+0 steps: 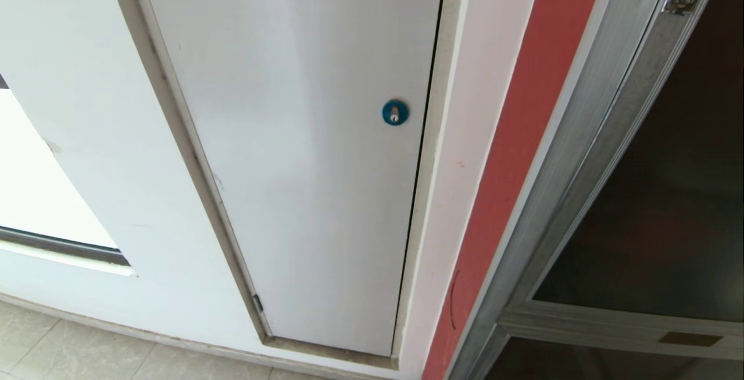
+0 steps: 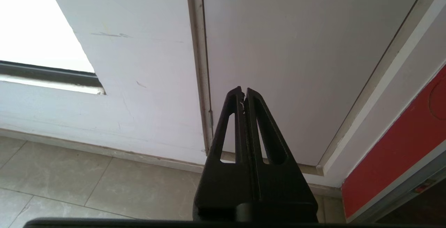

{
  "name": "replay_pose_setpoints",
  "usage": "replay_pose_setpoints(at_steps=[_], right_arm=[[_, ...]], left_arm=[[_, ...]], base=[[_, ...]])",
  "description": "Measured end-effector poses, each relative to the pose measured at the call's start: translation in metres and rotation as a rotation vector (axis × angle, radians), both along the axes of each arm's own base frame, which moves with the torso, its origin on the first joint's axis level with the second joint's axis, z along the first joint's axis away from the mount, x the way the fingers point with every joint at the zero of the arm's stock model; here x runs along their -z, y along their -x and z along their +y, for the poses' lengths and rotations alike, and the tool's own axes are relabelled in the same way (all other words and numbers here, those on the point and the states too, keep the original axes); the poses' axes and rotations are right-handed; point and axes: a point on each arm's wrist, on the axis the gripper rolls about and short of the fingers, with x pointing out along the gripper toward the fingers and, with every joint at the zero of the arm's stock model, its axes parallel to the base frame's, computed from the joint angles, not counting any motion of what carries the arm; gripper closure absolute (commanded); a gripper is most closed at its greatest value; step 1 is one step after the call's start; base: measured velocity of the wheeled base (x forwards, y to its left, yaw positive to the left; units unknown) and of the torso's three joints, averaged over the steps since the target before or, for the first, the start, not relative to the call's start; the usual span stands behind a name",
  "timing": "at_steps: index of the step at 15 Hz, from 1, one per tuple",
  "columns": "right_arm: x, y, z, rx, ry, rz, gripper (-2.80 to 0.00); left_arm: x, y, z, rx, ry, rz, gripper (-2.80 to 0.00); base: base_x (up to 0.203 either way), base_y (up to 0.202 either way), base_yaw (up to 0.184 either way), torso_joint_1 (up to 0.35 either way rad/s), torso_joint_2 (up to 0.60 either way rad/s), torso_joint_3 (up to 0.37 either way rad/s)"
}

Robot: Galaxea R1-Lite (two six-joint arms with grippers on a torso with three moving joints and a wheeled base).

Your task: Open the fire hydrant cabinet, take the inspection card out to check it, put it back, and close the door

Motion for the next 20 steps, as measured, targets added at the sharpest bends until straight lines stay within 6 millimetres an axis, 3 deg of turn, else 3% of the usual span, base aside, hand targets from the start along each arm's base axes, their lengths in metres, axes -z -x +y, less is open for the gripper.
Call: replay_pose_setpoints(at_steps=[5,9,12,16,20], right_arm=[[0.004,0.059,-0.005,0.108,-0.054,-0.125,0.0],[0.031,0.107,-0.007,0.142,-0.062,-0.099,0.0],[0.065,0.126,-0.008,0.187,-0.053,-0.07,0.0],[0.125,0.138,-0.006,0.225,-0.018,-0.039,0.0],[0.198,0.125,-0.006,0.243,0.012,0.064,0.0]], left_arm=[[0.0,0.0,0.0,0.0,0.0,0.0,0.0],[0.0,0.0,0.0,0.0,0.0,0.0,0.0],[0.0,0.0,0.0,0.0,0.0,0.0,0.0],[0.0,0.0,0.0,0.0,0.0,0.0,0.0],[0.0,0.0,0.0,0.0,0.0,0.0,0.0]], base=[[0.0,0.0,0.0,0.0,0.0,0.0],[0.0,0.0,0.0,0.0,0.0,0.0],[0.0,0.0,0.0,0.0,0.0,0.0],[0.0,0.0,0.0,0.0,0.0,0.0],[0.0,0.0,0.0,0.0,0.0,0.0]])
